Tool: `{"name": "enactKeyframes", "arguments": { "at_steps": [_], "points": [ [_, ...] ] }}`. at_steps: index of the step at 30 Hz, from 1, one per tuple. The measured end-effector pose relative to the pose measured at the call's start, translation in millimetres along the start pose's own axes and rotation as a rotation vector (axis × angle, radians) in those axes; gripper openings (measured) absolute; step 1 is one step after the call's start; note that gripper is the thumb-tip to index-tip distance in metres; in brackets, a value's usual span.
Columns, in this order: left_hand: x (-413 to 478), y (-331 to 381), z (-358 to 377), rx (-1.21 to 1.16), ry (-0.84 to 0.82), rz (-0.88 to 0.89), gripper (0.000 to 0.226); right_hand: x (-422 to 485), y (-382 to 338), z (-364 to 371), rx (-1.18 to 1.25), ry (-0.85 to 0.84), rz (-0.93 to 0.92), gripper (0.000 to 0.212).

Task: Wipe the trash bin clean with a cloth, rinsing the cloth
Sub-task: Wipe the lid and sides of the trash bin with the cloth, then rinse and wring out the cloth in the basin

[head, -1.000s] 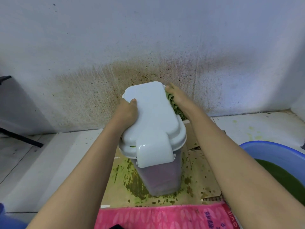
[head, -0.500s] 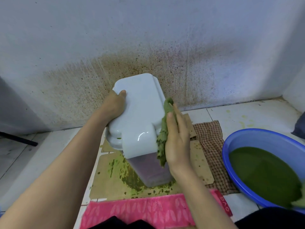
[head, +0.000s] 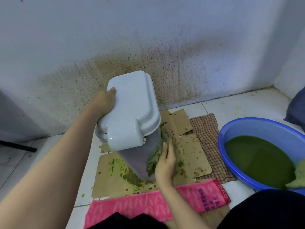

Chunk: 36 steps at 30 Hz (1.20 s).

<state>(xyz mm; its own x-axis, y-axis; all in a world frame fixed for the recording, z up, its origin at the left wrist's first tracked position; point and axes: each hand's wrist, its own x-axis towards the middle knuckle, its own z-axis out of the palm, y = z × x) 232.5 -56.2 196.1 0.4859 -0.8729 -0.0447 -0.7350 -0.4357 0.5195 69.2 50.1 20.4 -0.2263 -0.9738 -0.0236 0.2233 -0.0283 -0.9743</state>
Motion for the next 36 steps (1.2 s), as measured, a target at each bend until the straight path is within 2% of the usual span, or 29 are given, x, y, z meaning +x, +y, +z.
{"name": "enactKeyframes", "arguments": {
  "at_steps": [4,10,13,17,21,23,27,30,32,33,35,36],
  "points": [
    [-3.0,1.3,0.0,-0.007,0.009,0.007,0.06,12.7,22.4,-24.5,-0.153,-0.066,0.262,0.04],
    [-6.9,0.6,-0.7,0.064,0.039,0.024,0.058,20.5,-23.6,-10.7,-0.121,-0.033,0.277,0.037],
    [-14.3,3.8,-2.9,0.102,0.028,0.03,0.058,23.4,-46.4,-11.7,-0.019,-0.079,0.268,0.031],
    [-39.0,11.8,-3.7,0.19,-0.093,0.072,0.066,39.8,-77.0,-21.0,0.143,-0.13,0.353,0.027],
    [-79.8,27.3,-6.3,0.305,-0.1,0.227,0.045,55.0,-116.4,-33.3,0.492,-0.136,0.526,0.029],
    [-106.7,38.1,-6.7,0.178,-0.091,0.331,0.038,57.0,-133.5,-45.6,0.638,-0.168,0.593,0.035],
    [-165.1,70.0,17.3,-0.127,-0.023,0.638,0.039,54.4,-152.2,-76.0,0.812,-0.287,0.494,0.041],
    [-183.7,91.0,62.0,-0.219,-0.122,0.728,0.05,55.3,-154.8,-102.1,0.837,-0.241,0.434,0.05],
    [-187.2,100.9,95.6,-0.295,-0.198,0.676,0.059,55.8,-155.8,-123.7,0.823,-0.221,0.407,0.053],
    [-189.2,104.8,109.9,-0.404,-0.261,0.587,0.068,56.6,-155.6,-135.4,0.814,-0.22,0.404,0.05],
    [-190.3,112.0,134.3,-0.733,-0.451,0.317,0.076,59.4,-155.3,-158.7,0.784,-0.206,0.415,0.044],
    [-189.8,116.5,144.6,-0.863,-0.551,0.183,0.066,62.9,-153.1,-170.6,0.765,-0.2,0.425,0.041]
  ]
}}
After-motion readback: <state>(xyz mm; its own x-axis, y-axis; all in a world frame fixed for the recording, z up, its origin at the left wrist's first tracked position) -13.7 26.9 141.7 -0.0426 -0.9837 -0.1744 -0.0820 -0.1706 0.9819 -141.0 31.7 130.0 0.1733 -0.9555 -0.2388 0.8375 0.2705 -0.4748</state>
